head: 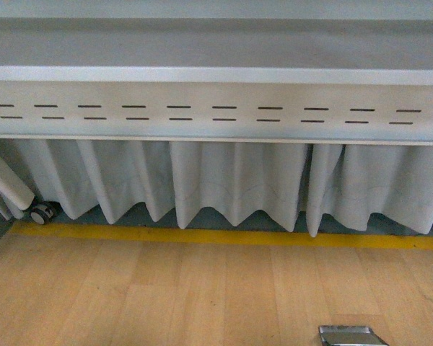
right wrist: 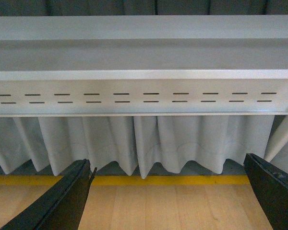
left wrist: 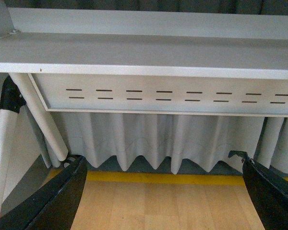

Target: Open oven

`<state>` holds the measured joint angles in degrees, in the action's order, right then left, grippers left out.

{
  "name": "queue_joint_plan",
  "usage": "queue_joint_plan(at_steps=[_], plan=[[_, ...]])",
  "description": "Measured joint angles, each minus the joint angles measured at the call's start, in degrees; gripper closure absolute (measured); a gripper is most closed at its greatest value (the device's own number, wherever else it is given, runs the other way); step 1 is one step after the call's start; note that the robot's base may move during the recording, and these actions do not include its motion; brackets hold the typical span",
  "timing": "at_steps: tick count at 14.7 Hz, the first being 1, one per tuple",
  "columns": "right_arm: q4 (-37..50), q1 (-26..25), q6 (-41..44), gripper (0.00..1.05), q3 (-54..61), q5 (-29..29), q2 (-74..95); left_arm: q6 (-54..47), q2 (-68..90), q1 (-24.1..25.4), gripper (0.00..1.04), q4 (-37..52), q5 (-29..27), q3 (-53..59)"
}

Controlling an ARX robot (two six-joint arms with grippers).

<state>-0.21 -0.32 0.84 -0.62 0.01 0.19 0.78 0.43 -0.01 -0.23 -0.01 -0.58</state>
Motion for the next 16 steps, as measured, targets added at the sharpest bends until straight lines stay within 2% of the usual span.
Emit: queue_joint_plan(at_steps=[16], plan=[[0.00, 0.00, 0.00, 0.06, 0.00, 0.00, 0.00, 0.00, 0.00, 0.00, 0.07, 0.00, 0.00, 0.00]])
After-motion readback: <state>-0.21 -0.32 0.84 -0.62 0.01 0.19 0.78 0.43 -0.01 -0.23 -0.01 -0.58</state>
